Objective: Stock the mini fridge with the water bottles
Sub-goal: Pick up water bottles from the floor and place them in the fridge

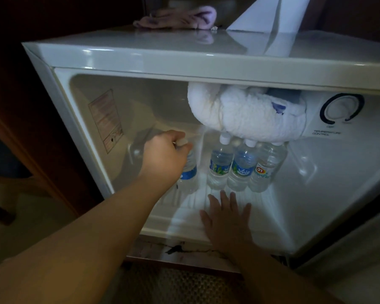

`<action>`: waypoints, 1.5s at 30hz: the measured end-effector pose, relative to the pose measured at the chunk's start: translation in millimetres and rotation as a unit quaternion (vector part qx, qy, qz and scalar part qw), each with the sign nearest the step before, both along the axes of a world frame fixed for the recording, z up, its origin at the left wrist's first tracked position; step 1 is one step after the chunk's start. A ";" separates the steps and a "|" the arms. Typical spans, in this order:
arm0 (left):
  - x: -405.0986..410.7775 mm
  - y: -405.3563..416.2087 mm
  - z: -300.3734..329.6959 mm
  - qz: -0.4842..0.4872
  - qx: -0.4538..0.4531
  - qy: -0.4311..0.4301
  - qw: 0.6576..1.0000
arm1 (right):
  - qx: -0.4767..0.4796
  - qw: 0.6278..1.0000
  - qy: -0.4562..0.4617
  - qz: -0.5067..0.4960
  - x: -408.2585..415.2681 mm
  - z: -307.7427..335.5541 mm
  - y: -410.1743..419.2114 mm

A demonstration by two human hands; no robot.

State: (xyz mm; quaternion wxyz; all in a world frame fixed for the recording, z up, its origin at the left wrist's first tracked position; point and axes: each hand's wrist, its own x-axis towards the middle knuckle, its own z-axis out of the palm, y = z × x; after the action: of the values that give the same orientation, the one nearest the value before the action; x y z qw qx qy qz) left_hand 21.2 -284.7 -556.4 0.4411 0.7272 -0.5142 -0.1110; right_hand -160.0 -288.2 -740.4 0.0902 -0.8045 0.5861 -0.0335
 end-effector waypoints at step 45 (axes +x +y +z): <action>-13.6 2.9 -38.0 -0.063 0.025 0.005 0.998 | 0.018 0.999 0.027 -0.010 1.2 2.1 -0.9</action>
State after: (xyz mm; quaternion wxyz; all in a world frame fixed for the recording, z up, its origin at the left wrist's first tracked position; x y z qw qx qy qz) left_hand 7.6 -281.8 -594.4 0.4172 0.7034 -0.5540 -0.1556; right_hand -158.8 -289.1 -738.3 0.0889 -0.7974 0.5969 -0.0023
